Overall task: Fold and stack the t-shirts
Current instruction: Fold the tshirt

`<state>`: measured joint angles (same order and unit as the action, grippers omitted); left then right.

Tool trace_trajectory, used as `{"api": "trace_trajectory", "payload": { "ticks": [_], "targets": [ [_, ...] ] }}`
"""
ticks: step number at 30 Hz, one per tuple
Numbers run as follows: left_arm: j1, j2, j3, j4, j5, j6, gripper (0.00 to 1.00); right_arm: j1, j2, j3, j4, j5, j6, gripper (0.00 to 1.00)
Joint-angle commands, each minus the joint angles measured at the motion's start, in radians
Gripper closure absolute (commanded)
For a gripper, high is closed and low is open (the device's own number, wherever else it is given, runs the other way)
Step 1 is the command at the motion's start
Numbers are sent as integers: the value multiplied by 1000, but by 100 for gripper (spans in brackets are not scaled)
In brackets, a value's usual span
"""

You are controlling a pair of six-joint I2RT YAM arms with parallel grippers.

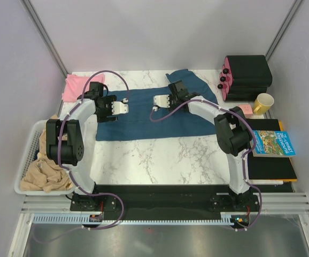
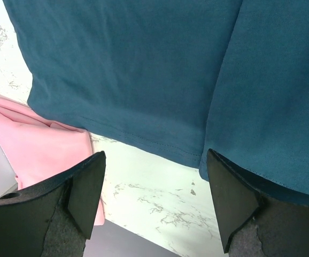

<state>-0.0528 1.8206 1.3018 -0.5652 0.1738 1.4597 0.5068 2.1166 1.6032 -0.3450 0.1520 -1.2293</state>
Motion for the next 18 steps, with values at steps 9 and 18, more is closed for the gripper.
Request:
{"api": "trace_trajectory", "payload": {
  "ticks": [9,18],
  "targets": [
    [-7,6,16,39,-5,-25,17,26,40,-19,417,196,-10,44],
    [-10,25,31,47,-17,-18,17,19,19,-49,392,181,36,16]
  ]
}}
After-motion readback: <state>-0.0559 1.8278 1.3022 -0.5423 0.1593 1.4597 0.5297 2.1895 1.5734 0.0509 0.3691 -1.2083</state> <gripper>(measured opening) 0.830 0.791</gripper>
